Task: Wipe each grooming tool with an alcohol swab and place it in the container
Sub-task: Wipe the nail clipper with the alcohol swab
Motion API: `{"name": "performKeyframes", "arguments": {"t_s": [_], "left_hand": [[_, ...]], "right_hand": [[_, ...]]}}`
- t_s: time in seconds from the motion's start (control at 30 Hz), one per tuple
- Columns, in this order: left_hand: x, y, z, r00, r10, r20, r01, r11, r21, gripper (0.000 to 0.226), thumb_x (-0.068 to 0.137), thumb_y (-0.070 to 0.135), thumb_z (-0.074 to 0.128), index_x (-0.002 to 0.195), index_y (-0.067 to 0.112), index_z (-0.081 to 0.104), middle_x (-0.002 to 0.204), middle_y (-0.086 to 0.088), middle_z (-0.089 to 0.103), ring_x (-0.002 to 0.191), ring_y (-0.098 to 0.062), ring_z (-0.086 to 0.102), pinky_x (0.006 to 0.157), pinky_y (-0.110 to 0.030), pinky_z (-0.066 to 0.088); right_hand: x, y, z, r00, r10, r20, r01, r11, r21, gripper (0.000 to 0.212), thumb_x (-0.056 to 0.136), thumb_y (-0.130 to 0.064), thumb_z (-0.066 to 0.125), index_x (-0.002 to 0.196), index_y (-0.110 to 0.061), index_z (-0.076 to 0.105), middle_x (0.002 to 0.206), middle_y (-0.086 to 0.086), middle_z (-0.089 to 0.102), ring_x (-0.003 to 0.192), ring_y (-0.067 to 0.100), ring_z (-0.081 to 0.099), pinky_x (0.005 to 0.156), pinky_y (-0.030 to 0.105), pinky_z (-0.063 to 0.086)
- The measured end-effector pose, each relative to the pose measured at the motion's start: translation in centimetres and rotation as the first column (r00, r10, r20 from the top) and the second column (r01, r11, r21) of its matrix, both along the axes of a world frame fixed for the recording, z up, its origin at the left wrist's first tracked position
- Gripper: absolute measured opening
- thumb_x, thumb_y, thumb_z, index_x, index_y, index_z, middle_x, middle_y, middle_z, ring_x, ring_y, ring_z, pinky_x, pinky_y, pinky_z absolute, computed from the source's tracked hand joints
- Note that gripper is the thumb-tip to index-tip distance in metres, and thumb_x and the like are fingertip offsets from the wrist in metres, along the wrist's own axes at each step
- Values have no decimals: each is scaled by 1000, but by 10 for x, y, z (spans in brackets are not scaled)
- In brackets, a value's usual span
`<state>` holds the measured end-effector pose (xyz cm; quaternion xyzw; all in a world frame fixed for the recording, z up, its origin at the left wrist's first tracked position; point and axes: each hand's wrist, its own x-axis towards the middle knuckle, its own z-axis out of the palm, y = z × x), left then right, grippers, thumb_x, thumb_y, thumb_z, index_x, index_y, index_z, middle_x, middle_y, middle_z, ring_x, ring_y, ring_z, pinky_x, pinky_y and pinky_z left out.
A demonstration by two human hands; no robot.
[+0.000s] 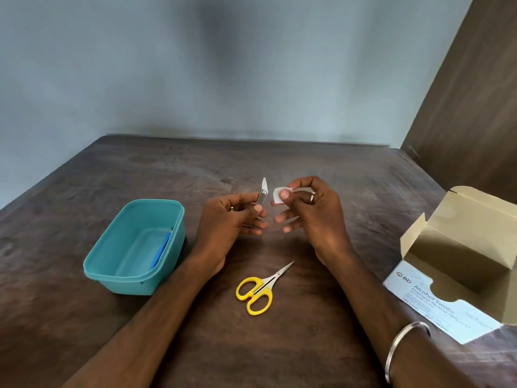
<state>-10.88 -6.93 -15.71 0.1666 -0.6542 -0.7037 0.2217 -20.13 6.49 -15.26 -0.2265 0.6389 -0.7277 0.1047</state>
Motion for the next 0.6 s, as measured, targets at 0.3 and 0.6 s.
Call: {"name": "performKeyframes", "arguments": {"t_s": [0.3,0.6], "left_hand": [[3,9,-1,999,22,-35,-30,970,-241,18,88,4,69,96,20,73,77,-8,76,69,-24,74,64,-30,62],[3,9,-1,999,21,-44,-32,962,-269,16,88,7,70,98,20,74,76,-6,76,69,-23,74,65,-33,62]], "right_hand": [[-2,-4,-3,978,-111,-178,108,994,-27,18,81,-5,78,85,-22,78,81,-2,78,79,13,74,70,29,60],[1,-3,-1,958,-78,-277,116,986,122,20,80,-8,79,84,-27,77,83,-6,77,65,13,70,55,22,51]]}}
